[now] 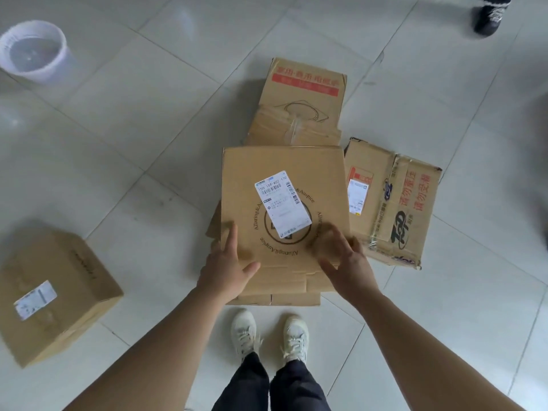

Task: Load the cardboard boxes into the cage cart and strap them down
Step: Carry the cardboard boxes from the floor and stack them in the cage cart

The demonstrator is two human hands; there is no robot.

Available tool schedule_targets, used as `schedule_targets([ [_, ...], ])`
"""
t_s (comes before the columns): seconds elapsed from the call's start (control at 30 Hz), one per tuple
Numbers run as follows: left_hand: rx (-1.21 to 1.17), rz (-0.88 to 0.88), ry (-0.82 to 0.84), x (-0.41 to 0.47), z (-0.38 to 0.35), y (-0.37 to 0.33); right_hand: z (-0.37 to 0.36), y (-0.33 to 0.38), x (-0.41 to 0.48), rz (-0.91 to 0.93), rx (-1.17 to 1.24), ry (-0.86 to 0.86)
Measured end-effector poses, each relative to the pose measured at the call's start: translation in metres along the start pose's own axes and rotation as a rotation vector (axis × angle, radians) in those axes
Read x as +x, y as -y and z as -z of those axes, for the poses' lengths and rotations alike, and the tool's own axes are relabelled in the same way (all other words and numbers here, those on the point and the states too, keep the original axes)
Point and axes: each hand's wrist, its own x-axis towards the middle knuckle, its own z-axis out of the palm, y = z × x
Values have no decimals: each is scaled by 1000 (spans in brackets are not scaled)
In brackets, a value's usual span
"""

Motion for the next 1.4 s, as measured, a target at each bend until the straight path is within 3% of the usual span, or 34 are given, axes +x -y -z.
schedule_targets([
  [0.2, -116, -49, -91, 8, -11, 11, -17, 11, 8, -104, 179, -98],
  [0.63, -218, 86, -202, -73, 65, 22, 26, 83, -49, 35, 38, -170],
  [1.0, -489, 266, -549, -212, 108, 34, 89, 174, -123, 490, -91, -107],
  [1.4, -880, 684, -1038, -406, 58, 67, 71, 252, -255, 1057, -250, 124],
])
